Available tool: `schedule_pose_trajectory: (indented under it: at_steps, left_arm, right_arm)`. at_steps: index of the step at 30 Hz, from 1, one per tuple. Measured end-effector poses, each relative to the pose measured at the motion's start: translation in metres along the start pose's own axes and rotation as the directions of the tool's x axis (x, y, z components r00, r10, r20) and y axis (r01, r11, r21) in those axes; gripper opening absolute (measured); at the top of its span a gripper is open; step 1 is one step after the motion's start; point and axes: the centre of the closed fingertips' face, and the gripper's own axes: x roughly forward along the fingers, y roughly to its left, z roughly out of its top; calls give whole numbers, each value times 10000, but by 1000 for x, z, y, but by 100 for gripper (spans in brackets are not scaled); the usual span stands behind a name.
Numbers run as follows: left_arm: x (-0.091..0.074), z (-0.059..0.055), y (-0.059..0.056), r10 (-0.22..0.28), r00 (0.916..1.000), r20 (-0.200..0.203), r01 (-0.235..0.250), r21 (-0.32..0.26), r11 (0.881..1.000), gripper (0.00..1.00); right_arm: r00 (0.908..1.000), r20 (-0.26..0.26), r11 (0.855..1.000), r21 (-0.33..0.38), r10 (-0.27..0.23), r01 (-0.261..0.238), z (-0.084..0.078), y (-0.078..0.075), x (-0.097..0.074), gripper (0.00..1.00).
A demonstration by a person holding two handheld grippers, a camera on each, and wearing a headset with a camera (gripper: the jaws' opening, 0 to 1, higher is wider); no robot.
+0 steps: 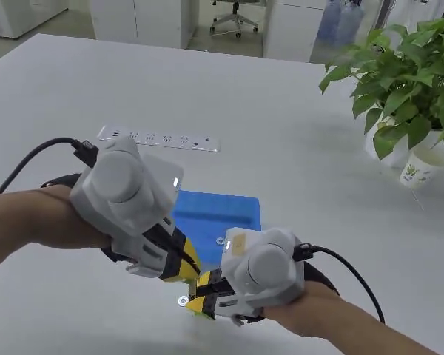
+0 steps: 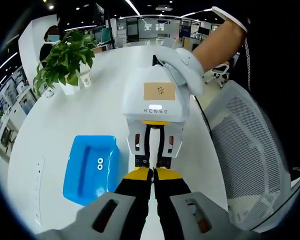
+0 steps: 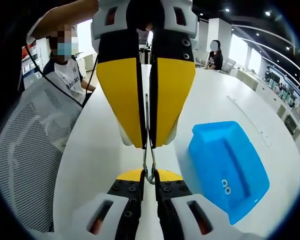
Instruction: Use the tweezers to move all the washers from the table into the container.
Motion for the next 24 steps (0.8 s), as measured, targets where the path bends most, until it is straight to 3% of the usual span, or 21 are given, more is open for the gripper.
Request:
schedule_pose_trajectory:
  at_steps: [11,24]
  left_arm:
    - [-13,12,6,123,9999,63,-124,137,9998,6]
    - [-27,26,29,399,9992,80,-402,412,9983,6]
  right_arm:
    - [9999,79,9999,-72,-153,154,12,-10,-11,10]
    - [9988,221,9989,-150,-440,443,28,-35,-25,10]
